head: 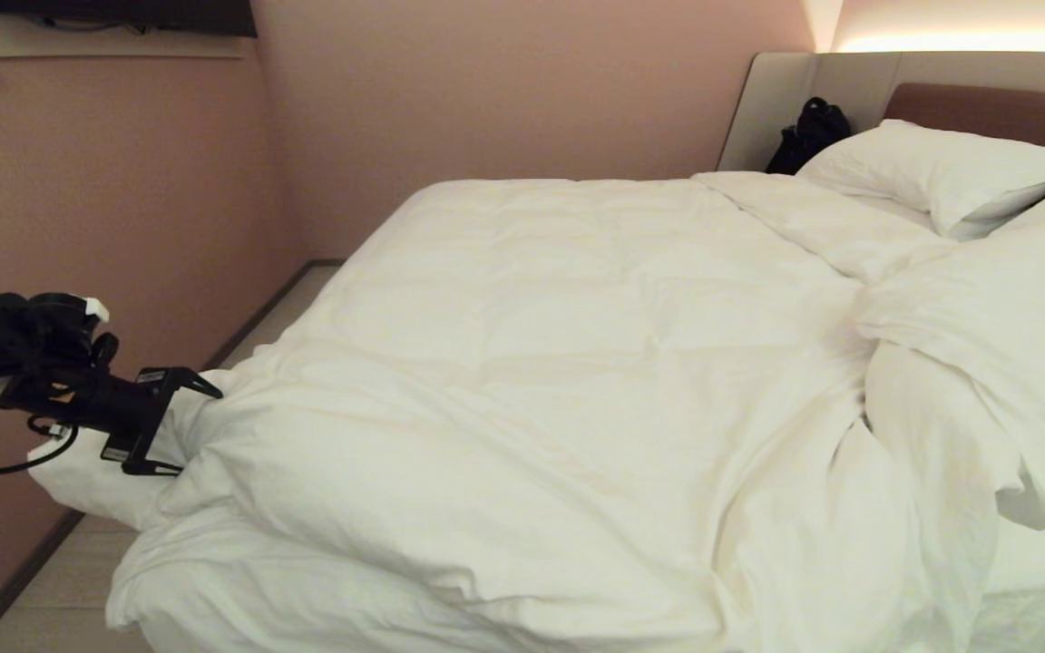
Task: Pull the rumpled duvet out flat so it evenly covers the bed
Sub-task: Flatten the corners of the folded blanket
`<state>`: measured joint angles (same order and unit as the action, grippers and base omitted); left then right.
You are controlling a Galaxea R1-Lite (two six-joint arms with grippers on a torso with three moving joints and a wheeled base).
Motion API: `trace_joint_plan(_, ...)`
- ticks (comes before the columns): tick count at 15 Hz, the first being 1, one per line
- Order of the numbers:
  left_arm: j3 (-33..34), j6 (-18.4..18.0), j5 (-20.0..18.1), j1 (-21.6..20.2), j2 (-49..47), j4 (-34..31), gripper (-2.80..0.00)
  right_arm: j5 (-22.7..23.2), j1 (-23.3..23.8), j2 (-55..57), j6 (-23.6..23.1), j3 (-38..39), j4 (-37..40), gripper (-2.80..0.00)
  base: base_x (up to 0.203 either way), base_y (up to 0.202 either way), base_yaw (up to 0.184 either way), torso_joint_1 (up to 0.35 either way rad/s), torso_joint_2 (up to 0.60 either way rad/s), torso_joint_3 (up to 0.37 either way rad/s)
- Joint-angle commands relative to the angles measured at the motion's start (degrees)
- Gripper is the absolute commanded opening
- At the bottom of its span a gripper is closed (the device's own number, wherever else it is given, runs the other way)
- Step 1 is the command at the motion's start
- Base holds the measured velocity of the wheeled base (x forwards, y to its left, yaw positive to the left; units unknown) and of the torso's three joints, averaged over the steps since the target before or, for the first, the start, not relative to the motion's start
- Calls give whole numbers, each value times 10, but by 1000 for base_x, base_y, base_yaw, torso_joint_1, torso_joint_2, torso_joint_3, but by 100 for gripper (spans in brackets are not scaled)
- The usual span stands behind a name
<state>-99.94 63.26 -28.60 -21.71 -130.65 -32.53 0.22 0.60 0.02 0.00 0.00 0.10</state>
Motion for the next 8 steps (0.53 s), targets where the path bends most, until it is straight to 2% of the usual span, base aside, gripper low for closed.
trace_joint_plan(1, -12, 1, -1, 6, -6, -23, 0, 0, 0, 0, 0, 0, 0, -280, 0, 0, 0, 0, 0, 0)
trace_joint_plan(3, -12, -2, -1, 6, -7, -24, 0, 0, 0, 0, 0, 0, 0, -280, 0, 0, 0, 0, 0, 0)
trace_joint_plan(4, -12, -2, -1, 7, -7, -23, -280, 0, 0, 0, 0, 0, 0, -280, 0, 0, 0, 0, 0, 0)
trace_joint_plan(8, -11, -3, 0, 7, -7, -22, -280, 0, 0, 0, 0, 0, 0, -280, 0, 0, 0, 0, 0, 0)
